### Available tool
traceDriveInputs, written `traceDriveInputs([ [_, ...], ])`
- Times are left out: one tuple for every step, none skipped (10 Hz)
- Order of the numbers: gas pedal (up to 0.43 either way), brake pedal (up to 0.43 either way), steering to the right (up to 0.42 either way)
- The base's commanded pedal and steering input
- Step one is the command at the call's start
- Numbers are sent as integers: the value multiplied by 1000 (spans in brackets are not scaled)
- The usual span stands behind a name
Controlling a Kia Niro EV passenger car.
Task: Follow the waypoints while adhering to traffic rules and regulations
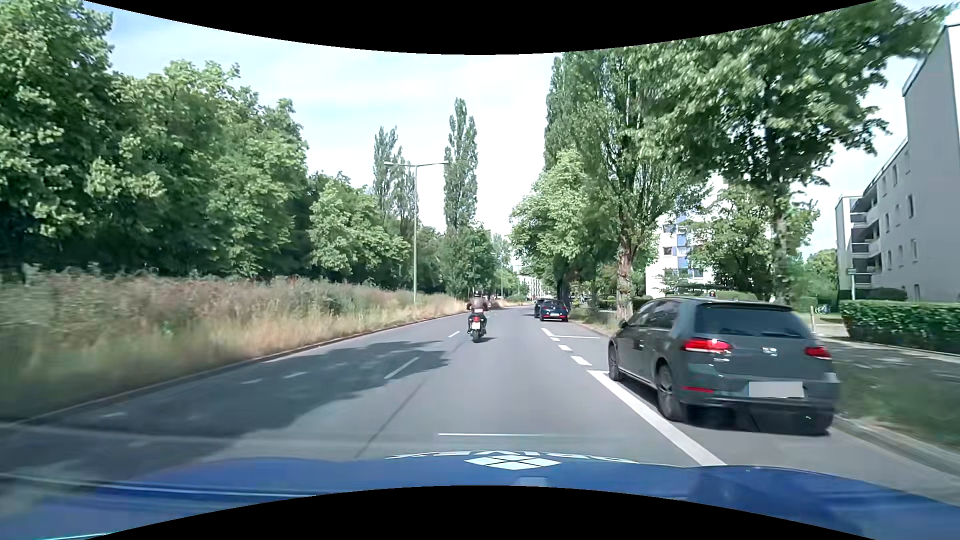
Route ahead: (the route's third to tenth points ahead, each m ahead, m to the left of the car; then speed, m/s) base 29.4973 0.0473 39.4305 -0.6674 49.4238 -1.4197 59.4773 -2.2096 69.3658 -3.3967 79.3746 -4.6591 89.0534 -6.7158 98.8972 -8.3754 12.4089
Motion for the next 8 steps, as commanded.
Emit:
traceDriveInputs([
  [169, 0, 3],
  [169, 0, 3],
  [169, 0, 3],
  [169, 0, 4],
  [169, 0, 5],
  [169, 0, 5],
  [169, 0, 6],
  [169, 0, 5],
])
